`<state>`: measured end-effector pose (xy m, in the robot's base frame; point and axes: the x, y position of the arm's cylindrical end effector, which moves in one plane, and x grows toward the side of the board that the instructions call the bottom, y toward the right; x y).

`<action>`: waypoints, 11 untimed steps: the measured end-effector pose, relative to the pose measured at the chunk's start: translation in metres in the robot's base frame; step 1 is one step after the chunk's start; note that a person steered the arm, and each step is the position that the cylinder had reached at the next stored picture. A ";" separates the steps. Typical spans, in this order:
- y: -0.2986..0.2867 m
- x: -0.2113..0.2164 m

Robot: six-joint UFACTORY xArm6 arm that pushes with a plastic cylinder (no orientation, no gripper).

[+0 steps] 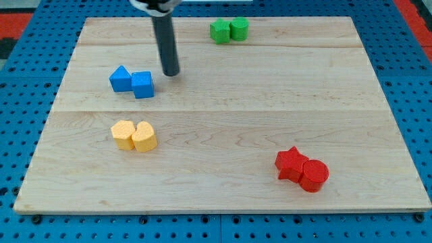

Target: Place the green blocks diagonally at the top side of the board

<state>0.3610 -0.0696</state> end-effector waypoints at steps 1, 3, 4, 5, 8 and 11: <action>-0.015 0.043; -0.040 0.008; 0.018 -0.051; 0.144 -0.064; 0.114 -0.153; 0.094 -0.149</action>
